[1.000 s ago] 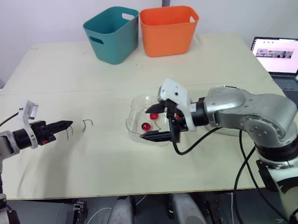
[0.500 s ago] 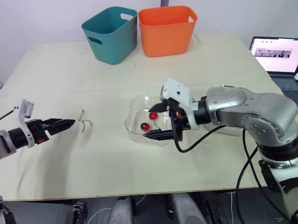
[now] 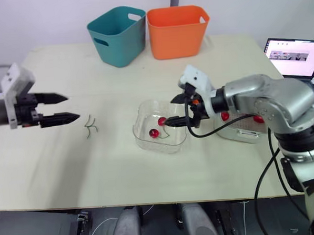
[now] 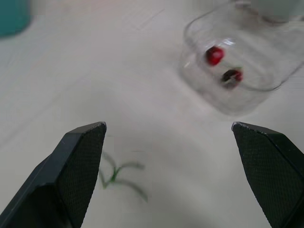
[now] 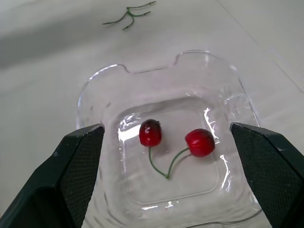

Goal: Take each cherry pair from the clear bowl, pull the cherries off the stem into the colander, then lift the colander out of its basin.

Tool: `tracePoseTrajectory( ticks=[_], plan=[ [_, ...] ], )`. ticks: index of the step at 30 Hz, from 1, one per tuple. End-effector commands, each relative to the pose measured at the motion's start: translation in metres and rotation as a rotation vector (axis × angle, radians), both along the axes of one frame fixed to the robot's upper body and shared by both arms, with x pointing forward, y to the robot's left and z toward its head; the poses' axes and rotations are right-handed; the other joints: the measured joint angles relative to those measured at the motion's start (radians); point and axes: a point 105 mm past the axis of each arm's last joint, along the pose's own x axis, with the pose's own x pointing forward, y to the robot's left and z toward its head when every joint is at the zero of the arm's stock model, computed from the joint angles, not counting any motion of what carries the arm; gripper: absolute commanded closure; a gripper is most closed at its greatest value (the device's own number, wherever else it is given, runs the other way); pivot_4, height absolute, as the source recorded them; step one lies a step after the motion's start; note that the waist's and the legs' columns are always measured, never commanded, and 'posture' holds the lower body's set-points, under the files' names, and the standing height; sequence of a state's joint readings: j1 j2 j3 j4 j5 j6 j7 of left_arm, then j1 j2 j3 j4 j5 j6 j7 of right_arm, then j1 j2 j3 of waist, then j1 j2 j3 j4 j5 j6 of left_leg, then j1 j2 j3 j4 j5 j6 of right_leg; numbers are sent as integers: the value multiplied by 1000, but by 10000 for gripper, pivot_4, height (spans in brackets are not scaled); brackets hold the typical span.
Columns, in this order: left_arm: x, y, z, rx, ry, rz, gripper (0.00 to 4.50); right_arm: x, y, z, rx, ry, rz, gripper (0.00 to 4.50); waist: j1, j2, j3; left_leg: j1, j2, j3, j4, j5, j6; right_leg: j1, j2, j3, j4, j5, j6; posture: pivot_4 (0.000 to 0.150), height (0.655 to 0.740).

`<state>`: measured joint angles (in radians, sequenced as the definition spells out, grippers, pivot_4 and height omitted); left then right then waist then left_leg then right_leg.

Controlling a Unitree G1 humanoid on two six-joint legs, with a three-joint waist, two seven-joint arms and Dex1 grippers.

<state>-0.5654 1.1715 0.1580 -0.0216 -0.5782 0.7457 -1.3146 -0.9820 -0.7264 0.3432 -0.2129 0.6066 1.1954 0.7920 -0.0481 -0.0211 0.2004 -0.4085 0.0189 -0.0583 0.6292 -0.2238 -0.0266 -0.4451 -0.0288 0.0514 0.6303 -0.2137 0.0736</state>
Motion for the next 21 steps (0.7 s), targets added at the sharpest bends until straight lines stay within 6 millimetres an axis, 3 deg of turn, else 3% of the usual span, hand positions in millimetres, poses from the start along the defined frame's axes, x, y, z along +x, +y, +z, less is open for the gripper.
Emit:
tracePoseTrajectory(
  ticks=[1,6,14,19,21],
  plan=[
    [-10,-34,-1,38,1,-168,334,8,9,1,-48,-12,43,0,-4,0,0,0,0,0,0,0,0,0,1,0,0,0,1,1500,7400],
    [-19,-65,-8,22,9,-298,334,13,30,-12,-79,98,63,0,-22,0,0,0,2,-1,1,0,0,0,3,0,2,-1,3,1500,7400],
    [-23,-69,-15,15,12,-303,334,13,42,-25,-127,120,94,0,-20,0,0,0,2,-1,2,0,0,0,3,0,3,-1,3,1500,7400],
    [-22,-67,-17,42,4,-294,0,15,52,-35,-158,88,146,11986,-22,0,0,0,2,-1,2,0,0,0,4,0,3,-1,4,1500,7400],
    [-22,-65,-20,72,4,-292,0,16,57,-38,-163,85,168,11986,-23,0,0,0,2,-1,2,0,0,0,4,0,3,-1,4,1500,7400]
  ],
)
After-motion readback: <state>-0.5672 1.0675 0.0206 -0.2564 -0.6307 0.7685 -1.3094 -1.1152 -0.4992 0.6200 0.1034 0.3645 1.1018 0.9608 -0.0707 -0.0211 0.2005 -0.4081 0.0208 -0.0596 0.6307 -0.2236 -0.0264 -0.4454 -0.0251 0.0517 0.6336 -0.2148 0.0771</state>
